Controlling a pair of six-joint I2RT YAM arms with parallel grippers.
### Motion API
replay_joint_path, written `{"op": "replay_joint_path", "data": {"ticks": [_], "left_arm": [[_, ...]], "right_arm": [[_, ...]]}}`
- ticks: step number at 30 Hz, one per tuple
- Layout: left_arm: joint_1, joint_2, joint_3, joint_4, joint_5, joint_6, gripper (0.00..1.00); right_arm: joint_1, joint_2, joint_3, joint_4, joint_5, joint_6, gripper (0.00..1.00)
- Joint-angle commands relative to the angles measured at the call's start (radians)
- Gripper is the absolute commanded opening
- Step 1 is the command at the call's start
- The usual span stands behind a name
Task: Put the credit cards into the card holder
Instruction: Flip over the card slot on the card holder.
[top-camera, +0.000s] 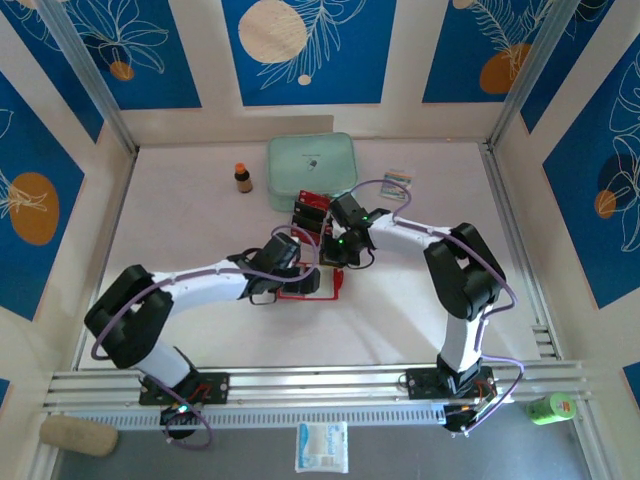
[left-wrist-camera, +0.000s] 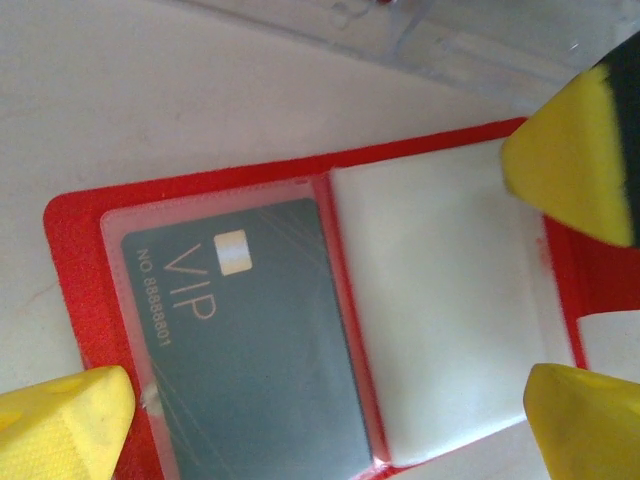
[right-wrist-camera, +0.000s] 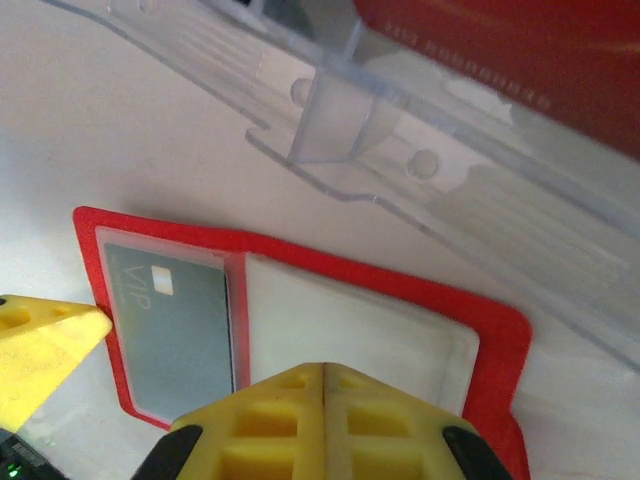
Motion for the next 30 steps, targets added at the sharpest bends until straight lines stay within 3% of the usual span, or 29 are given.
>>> {"op": "replay_joint_path", "data": {"ticks": [1, 15, 30], "left_arm": [[-0.005, 0.019, -0.028, 0.023, -0.018, 0.005, 1.00], [-0.006, 0.020, -0.053, 0.047, -0.024, 0.018, 1.00], [-0.006, 0.008, -0.081, 0.053, -0.025, 0.015, 1.00]], "right_arm": [[0.007, 0.026, 0.020, -0.040, -0.016, -0.016, 0.00], [0.037, 0.036, -0.020, -0.013, 0.001, 0.000, 0.00], [0.060, -0.191, -0.111, 0.050, 0.109, 0.016, 0.00]]}}
